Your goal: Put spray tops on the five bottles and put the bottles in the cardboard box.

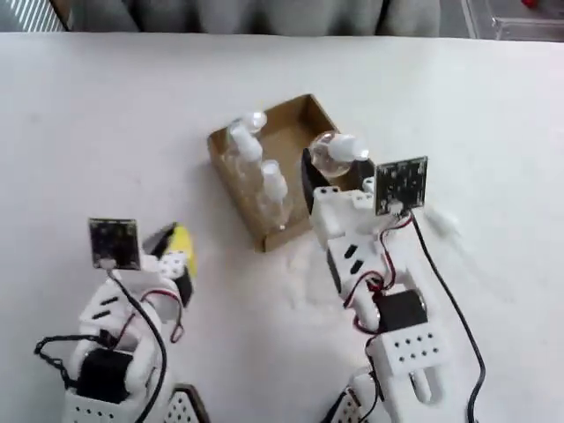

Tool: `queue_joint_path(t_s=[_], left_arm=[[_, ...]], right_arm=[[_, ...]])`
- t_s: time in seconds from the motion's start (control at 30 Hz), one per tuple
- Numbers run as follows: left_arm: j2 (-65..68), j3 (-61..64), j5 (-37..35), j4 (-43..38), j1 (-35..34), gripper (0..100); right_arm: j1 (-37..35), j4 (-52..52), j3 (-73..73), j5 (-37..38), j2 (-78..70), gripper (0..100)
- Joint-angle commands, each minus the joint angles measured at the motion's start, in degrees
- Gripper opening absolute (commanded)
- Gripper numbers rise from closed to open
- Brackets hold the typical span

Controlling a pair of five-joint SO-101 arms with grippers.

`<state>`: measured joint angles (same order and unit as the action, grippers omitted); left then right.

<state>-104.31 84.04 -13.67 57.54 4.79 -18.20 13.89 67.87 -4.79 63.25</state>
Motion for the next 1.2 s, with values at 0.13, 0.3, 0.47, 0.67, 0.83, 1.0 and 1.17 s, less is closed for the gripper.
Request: queue_joint_path(t_s=[0.13,0.3,0.47,0.67,0.83,1.0,1.17], left_arm=[[-0.48,-2.37,5.63,0.18,-8.4,2],[-0.48,-0.79,5.63,0.0,-8.57,2],[-0.48,5.89,5.71,-6.15,-12.97,2],[-0.4,13.01,6.07,-13.27,-16.04,2],[-0.4,12.92,6.07,-13.27,-16.04,2],[-0.4,12.92,6.15,-13.27,-16.04,2],[-0.4,12.92,6.15,-13.27,-16.04,2]], right_arm=[[3.47,-5.41,-5.01,0.7,-7.52,1.5],[5.23,-5.41,-10.73,0.7,-14.11,1.5],[5.23,-5.41,-18.29,0.7,-24.75,1.5],[5.23,-5.41,-27.25,0.7,-36.79,1.5],[5.23,-5.41,-33.93,0.7,-45.49,1.5],[5.23,-5.41,-40.44,0.7,-52.7,1.5],[5.23,-5.41,-45.45,0.7,-58.51,1.5]])
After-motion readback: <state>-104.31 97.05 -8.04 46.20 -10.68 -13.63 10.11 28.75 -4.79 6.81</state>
